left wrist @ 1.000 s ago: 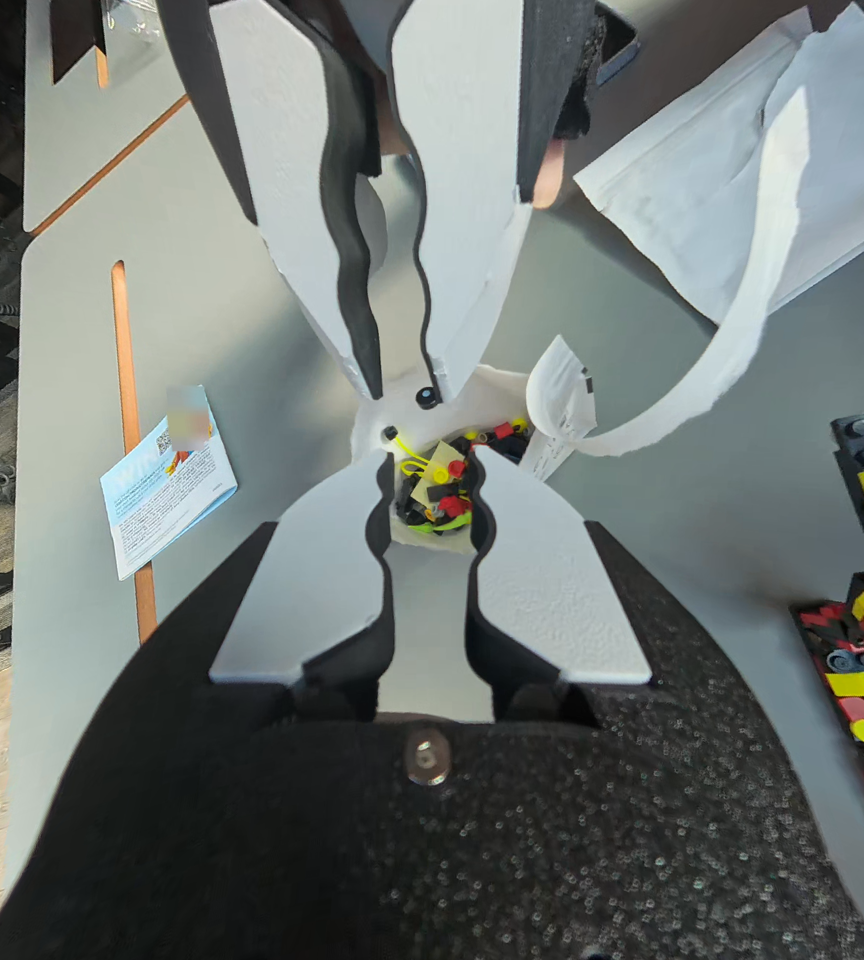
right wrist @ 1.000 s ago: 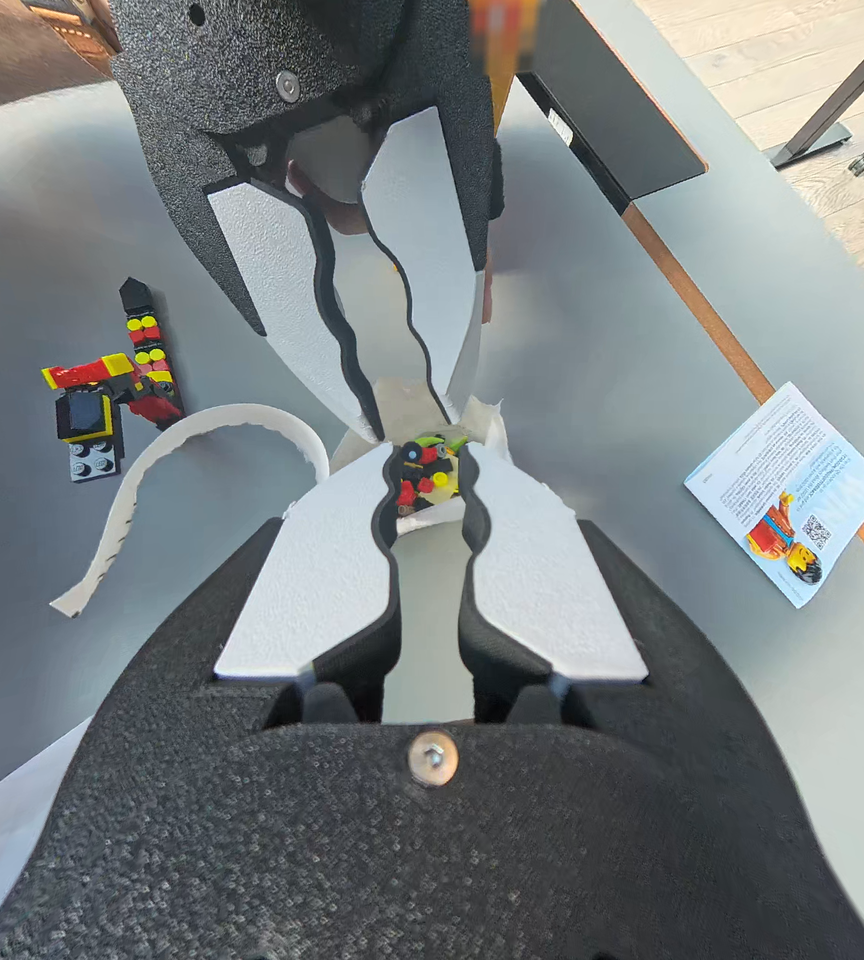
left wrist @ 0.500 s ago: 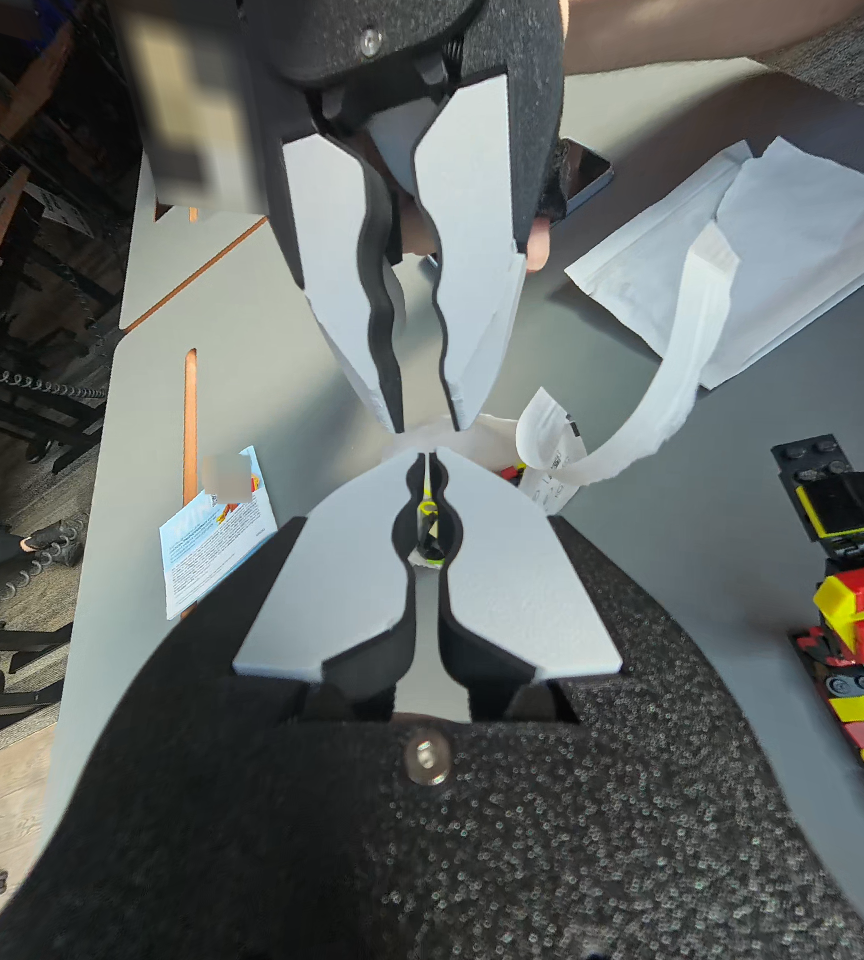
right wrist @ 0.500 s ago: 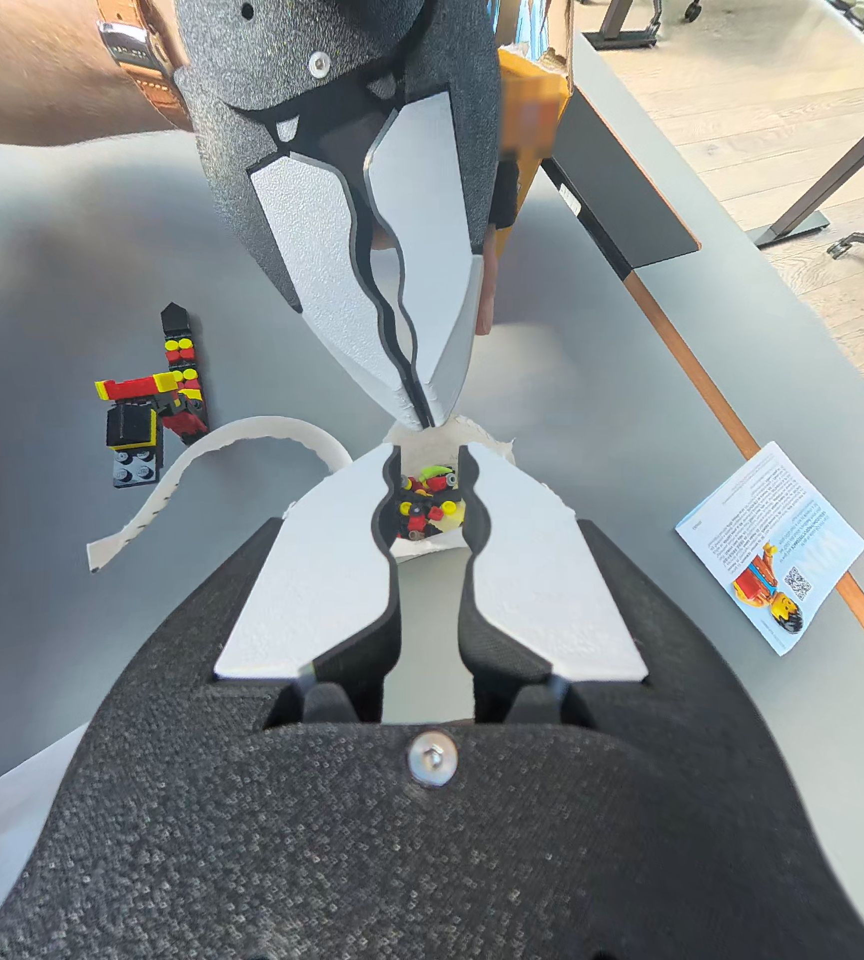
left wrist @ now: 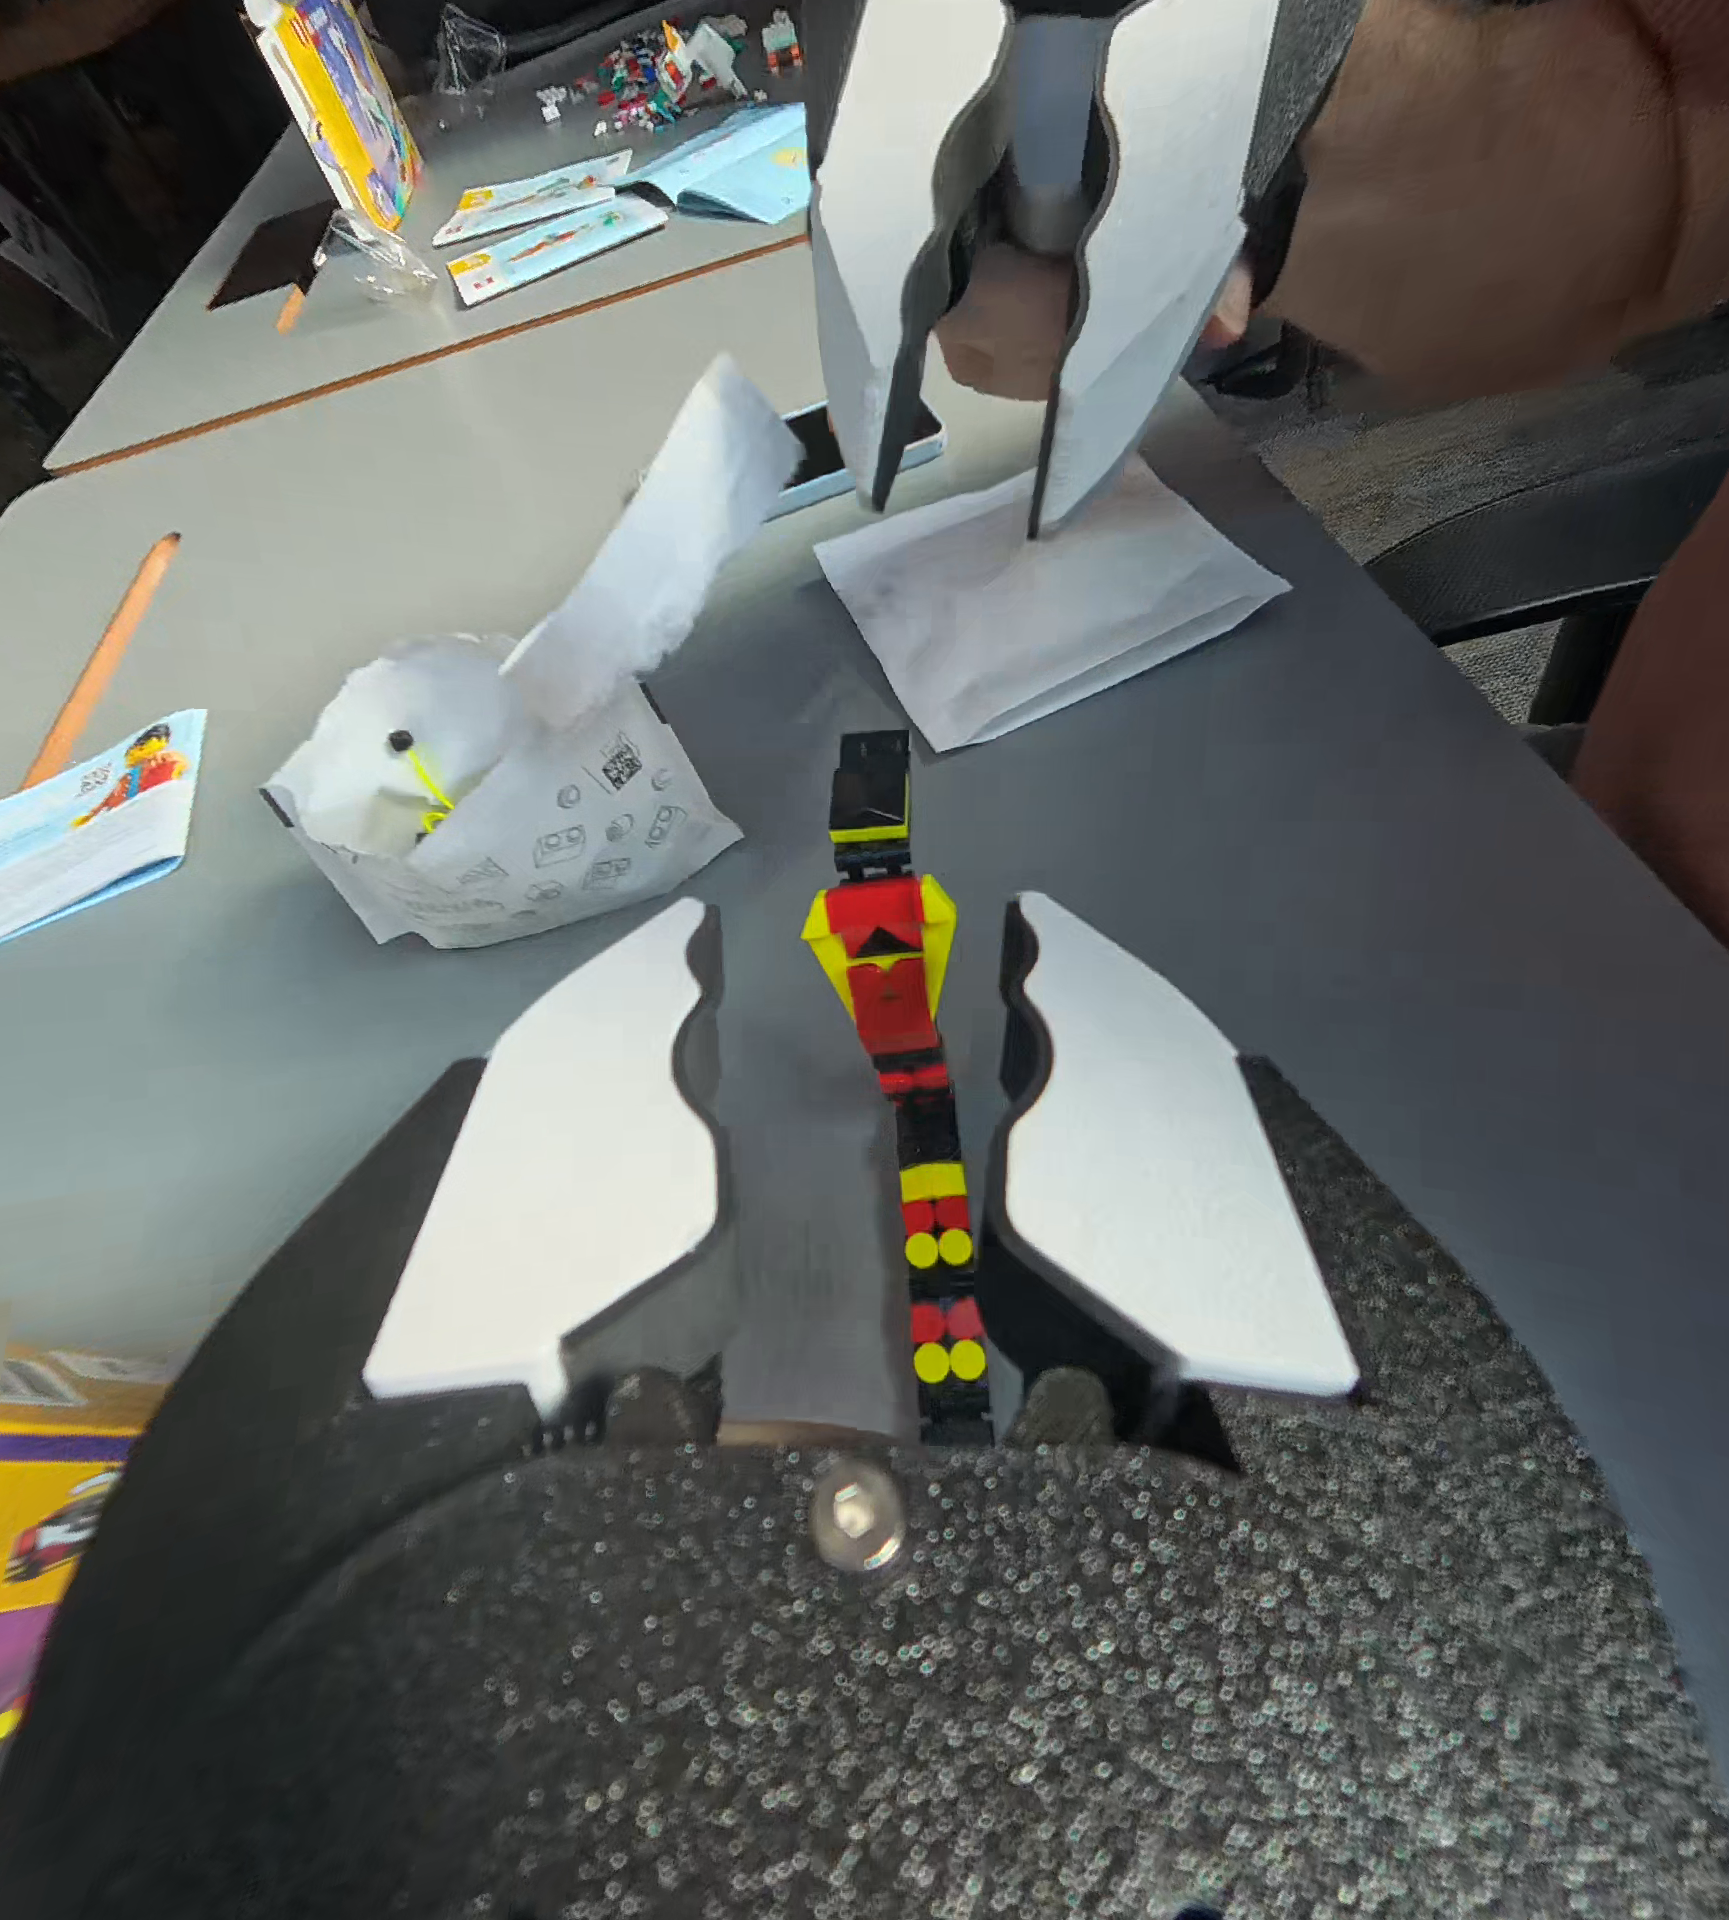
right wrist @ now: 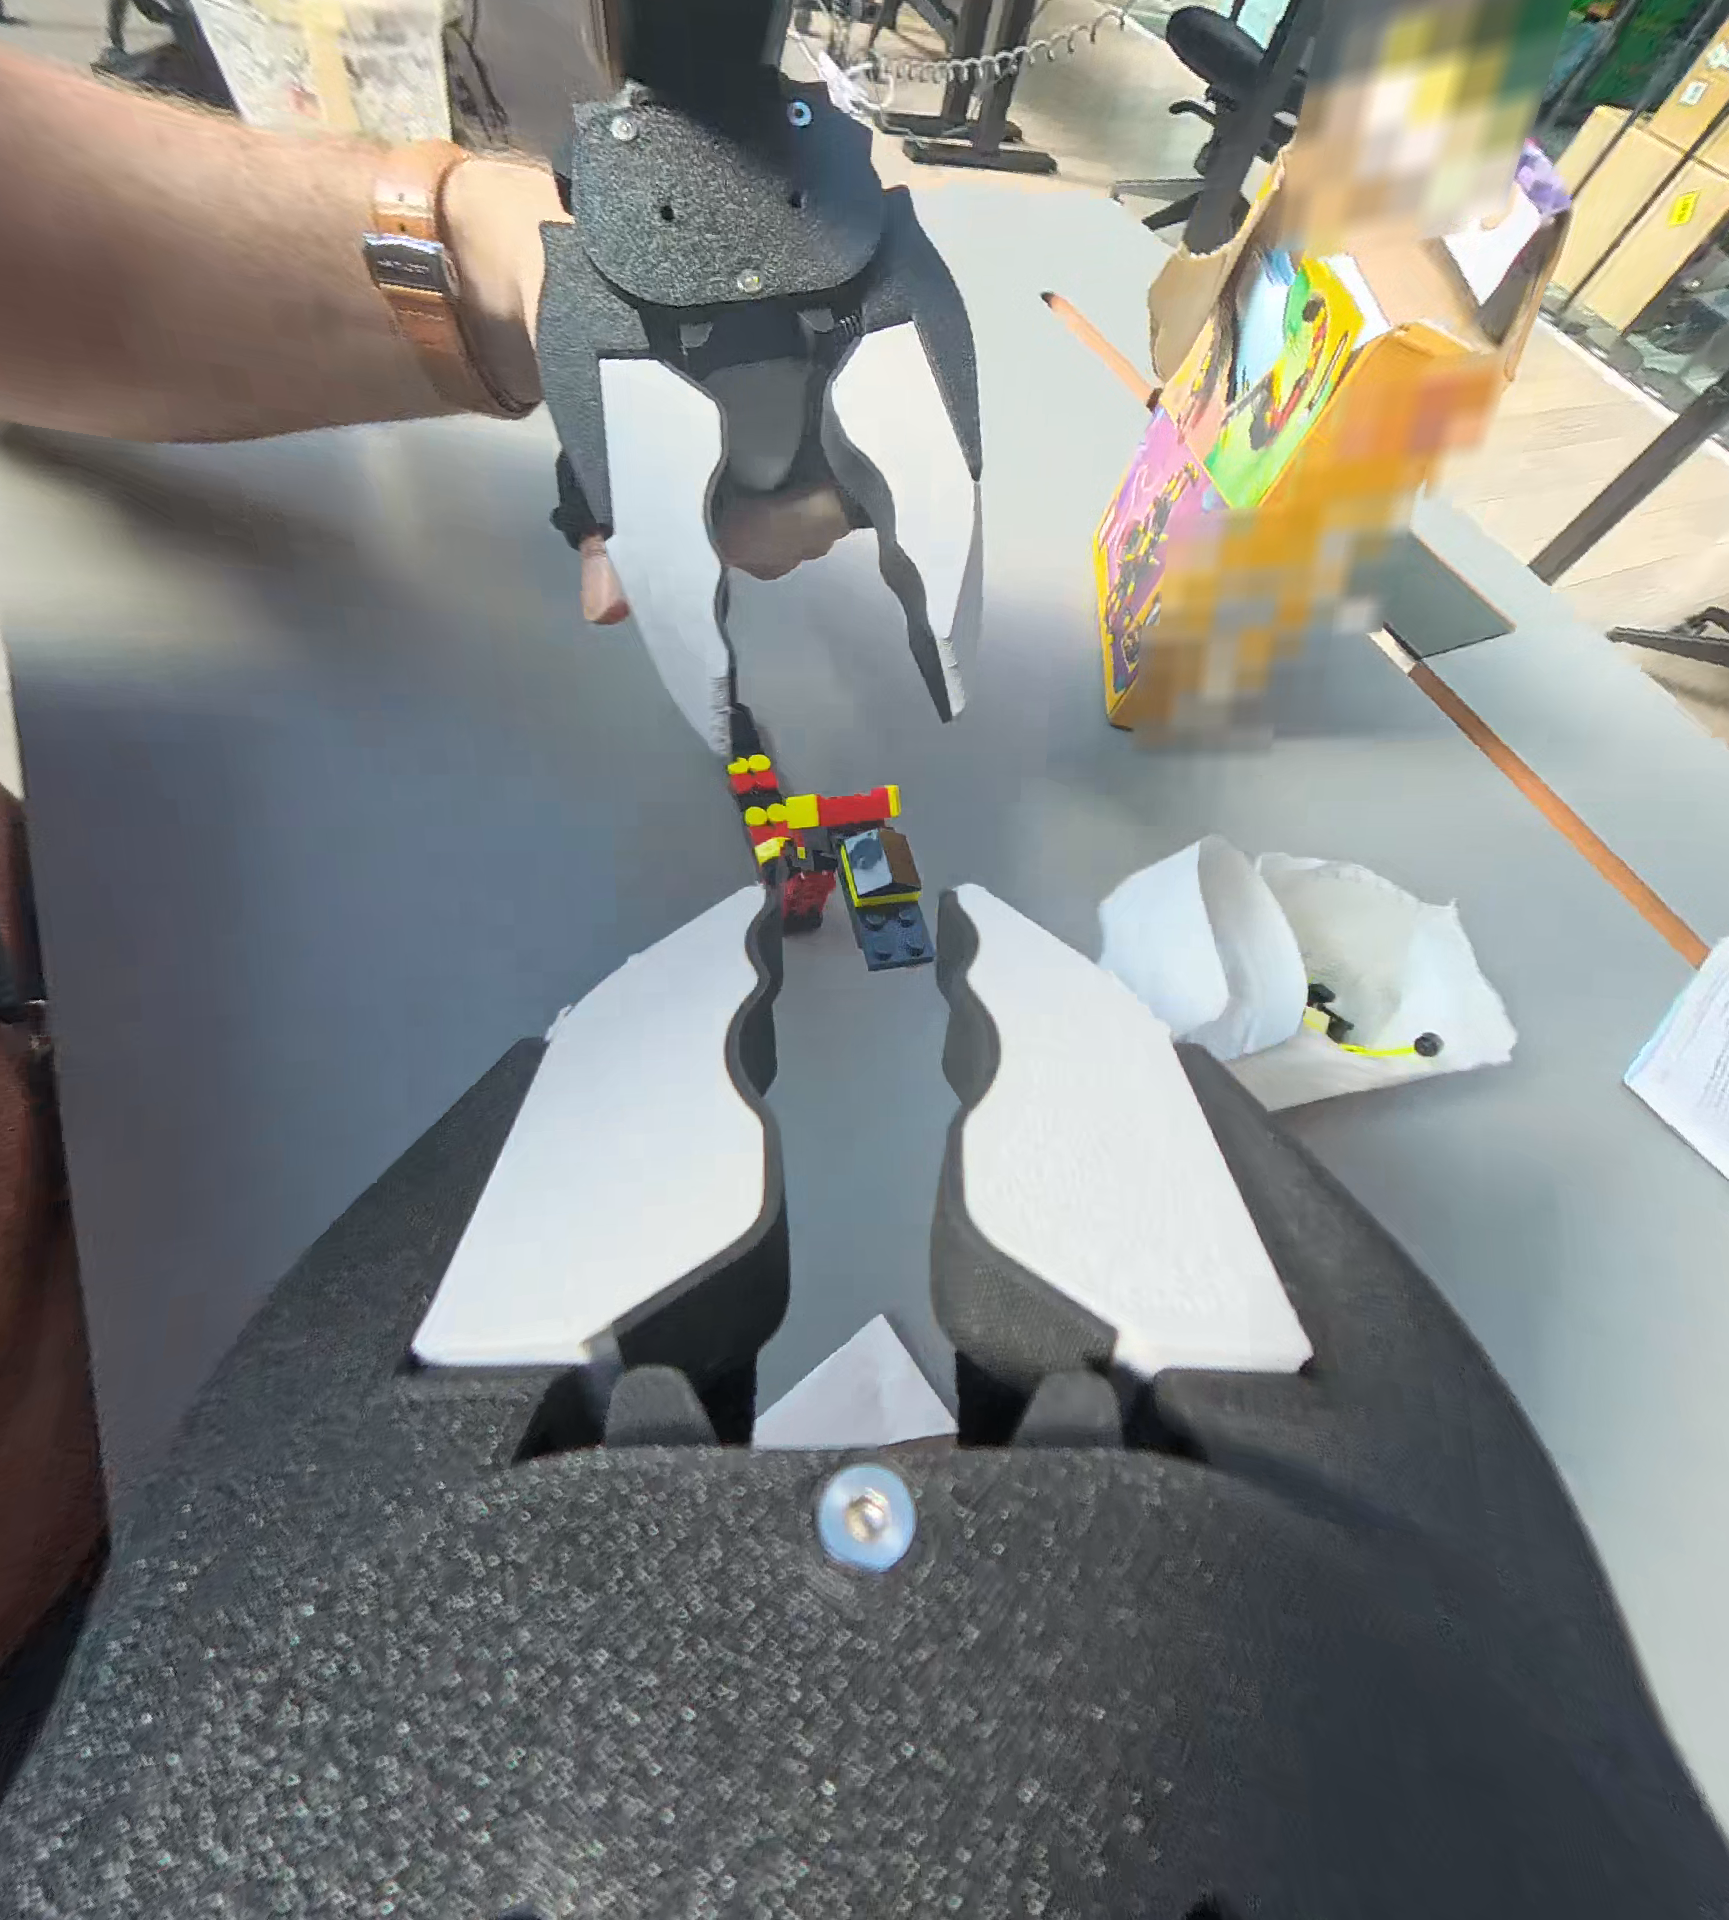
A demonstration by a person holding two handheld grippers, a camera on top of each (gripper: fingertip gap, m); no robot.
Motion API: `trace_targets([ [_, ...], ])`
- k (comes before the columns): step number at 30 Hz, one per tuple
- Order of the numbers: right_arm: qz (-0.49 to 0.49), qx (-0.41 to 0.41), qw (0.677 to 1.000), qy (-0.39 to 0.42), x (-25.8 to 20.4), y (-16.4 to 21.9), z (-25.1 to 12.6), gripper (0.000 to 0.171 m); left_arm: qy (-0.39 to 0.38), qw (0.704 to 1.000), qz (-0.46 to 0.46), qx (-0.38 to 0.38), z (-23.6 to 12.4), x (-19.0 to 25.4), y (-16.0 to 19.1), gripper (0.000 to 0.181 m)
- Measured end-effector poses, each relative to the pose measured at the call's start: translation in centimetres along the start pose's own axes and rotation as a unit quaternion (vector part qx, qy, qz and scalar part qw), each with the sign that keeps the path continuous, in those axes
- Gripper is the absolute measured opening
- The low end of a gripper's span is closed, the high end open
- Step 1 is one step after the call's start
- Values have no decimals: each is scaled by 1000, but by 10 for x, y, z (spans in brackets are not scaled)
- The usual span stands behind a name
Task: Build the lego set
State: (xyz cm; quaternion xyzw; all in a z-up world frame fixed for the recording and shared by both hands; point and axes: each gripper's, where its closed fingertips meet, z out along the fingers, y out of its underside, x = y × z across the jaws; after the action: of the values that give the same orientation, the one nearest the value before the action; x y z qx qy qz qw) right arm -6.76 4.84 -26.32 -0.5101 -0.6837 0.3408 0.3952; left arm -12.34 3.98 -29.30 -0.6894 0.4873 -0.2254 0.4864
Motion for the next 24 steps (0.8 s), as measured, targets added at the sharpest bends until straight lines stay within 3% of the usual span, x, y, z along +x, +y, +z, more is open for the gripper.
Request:
trace_targets([
  [4,17,-24,1000,12,3,17,25,31,39,998,-34,-18,26,5,16,67],
  [5,13,-29,999,19,5,19,30,31,53,998,-35,-22,30,7,18,65],
  [7,10,-36,999,10,2,19,37,31,76,996,-33,-29,35,12,22,38],
  [8,7,-36,999,9,1,17,40,31,87,995,-30,-26,35,16,21,36],
  [17,5,-49,998,-50,-20,18,47,16,109,993,9,-36,31,29,20,34],
  [24,-90,5,995,32,-19,11,47,16,130,991,-38,6,30,31,20,32],
])
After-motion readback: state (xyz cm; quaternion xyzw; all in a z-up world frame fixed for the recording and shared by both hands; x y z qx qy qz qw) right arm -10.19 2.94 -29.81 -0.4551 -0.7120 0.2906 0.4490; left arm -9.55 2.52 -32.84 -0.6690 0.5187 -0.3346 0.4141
